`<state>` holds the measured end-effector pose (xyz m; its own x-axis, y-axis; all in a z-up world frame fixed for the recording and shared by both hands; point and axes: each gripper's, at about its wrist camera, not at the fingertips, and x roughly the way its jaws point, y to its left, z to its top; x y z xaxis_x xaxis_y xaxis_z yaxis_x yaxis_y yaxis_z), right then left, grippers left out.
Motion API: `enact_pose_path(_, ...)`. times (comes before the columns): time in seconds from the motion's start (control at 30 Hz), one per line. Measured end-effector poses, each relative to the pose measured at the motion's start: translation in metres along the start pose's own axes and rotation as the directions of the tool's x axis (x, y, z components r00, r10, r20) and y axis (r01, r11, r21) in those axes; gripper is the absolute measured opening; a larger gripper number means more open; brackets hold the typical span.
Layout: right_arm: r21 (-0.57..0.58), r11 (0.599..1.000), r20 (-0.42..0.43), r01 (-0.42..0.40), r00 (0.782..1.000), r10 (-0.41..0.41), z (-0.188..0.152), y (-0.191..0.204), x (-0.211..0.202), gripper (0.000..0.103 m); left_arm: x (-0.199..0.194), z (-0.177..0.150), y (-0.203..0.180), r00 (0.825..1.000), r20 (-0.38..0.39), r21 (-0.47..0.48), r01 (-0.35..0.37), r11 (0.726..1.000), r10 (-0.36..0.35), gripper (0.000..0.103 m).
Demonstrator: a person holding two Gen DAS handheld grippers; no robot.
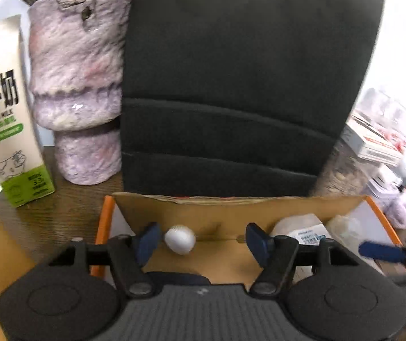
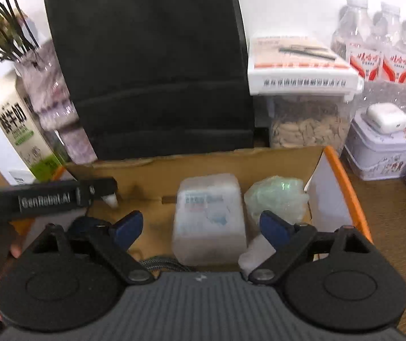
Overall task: Organize objects
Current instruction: 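Carry the white lid and cotton-bud tub into the cardboard box and release, then withdraw both tools from the box toward the table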
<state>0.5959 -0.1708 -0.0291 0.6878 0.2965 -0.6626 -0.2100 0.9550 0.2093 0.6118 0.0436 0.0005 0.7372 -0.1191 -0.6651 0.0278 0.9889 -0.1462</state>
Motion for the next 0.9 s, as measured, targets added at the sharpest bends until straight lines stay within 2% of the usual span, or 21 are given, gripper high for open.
enact_pose_path(0.03, -0.004, 1.0, 0.011, -0.008, 1.0, 0.008, 0.001, 0.0, -0.006, 0.09, -0.005, 0.0, -0.001, 1.0, 0.011, 0.007, -0.002, 1.0, 0.002, 0.07)
enact_pose_path(0.1, 0.002, 1.0, 0.054, -0.014, 0.998, 0.014, 0.005, -0.002, -0.02, 0.075, -0.021, 0.002, -0.004, 0.999, 0.04, 0.019, -0.01, 1.0, 0.009, 0.076)
enact_pose_path(0.17, 0.003, 1.0, 0.06, -0.025, 0.998, 0.025, 0.009, -0.001, -0.036, 0.071, -0.042, 0.003, -0.008, 0.998, 0.06, 0.014, -0.02, 1.0, 0.019, 0.077)
enact_pose_path(0.23, -0.002, 1.0, 0.069, -0.027, 0.997, 0.027, 0.011, 0.001, -0.057, 0.072, -0.067, 0.004, -0.015, 0.997, 0.074, 0.031, -0.016, 0.999, 0.013, 0.078)
enact_pose_path(0.33, -0.05, 0.999, 0.074, -0.006, 0.997, 0.01, 0.008, 0.011, -0.091, 0.078, -0.114, -0.002, -0.027, 0.995, 0.101, 0.089, -0.016, 0.996, 0.007, 0.083)
enact_pose_path(0.43, -0.086, 0.996, 0.1, -0.003, 0.995, 0.011, -0.009, 0.021, -0.138, 0.086, -0.166, -0.021, -0.036, 0.991, 0.124, 0.122, -0.057, 0.991, 0.042, 0.084)
enact_pose_path(0.5, -0.081, 0.996, 0.127, -0.041, 0.991, 0.051, -0.028, 0.021, -0.176, 0.1, -0.214, -0.046, -0.041, 0.984, 0.177, 0.148, -0.039, 0.988, 0.012, 0.089)
enact_pose_path(0.53, -0.086, 0.995, 0.144, -0.059, 0.987, 0.071, -0.041, 0.022, -0.196, 0.101, -0.237, -0.061, -0.041, 0.98, 0.198, 0.173, -0.015, 0.985, -0.02, 0.093)
enact_pose_path(0.63, -0.139, 0.988, 0.19, -0.069, 0.977, 0.095, -0.085, 0.029, -0.252, 0.103, -0.305, -0.114, -0.048, 0.959, 0.265, 0.26, 0.03, 0.965, -0.101, 0.096)
enact_pose_path(0.77, -0.254, 0.965, 0.21, -0.064, 0.97, 0.119, -0.156, 0.043, -0.312, 0.103, -0.378, -0.199, -0.056, 0.934, 0.334, 0.303, 0.024, 0.953, -0.129, 0.096)
enact_pose_path(0.83, -0.247, 0.967, 0.236, -0.054, 0.965, 0.114, -0.194, 0.046, -0.339, 0.103, -0.403, -0.239, -0.055, 0.934, 0.328, 0.274, 0.046, 0.961, -0.138, 0.097)
enact_pose_path(0.9, -0.185, 0.98, 0.246, -0.073, 0.962, 0.118, -0.23, 0.045, -0.365, 0.103, -0.425, -0.277, -0.054, 0.938, 0.3, 0.245, 0.099, 0.964, -0.173, 0.097)
